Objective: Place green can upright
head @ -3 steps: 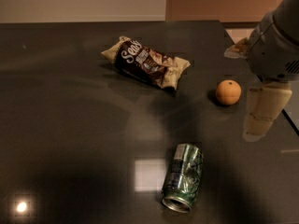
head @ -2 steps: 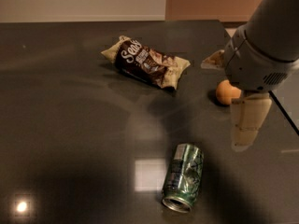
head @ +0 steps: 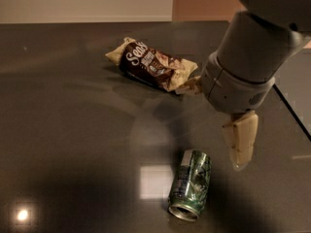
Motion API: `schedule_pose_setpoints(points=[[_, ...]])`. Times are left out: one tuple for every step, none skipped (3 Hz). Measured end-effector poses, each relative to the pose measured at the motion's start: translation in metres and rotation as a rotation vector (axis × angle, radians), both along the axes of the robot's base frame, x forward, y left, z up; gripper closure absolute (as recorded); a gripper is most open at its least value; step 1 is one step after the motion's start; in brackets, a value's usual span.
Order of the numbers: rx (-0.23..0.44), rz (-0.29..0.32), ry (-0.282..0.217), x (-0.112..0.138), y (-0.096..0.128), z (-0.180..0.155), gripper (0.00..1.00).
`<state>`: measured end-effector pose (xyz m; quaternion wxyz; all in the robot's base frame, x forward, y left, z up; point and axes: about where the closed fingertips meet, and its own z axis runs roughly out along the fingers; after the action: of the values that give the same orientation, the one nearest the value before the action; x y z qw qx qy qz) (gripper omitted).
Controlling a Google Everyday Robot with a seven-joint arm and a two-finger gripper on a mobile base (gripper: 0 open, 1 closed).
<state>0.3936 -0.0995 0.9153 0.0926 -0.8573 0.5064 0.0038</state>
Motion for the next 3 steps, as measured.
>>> schedule_pose_setpoints(points=[[-0.022,0.168,-0.021,-0.015,0.009,-0.009,0.0],[-0.038,0.339,-0.04,-0.034,0.014,-0.02,0.0],[-0.053,0.474,-0.035,-0.05,0.014,-0.032,0.0]])
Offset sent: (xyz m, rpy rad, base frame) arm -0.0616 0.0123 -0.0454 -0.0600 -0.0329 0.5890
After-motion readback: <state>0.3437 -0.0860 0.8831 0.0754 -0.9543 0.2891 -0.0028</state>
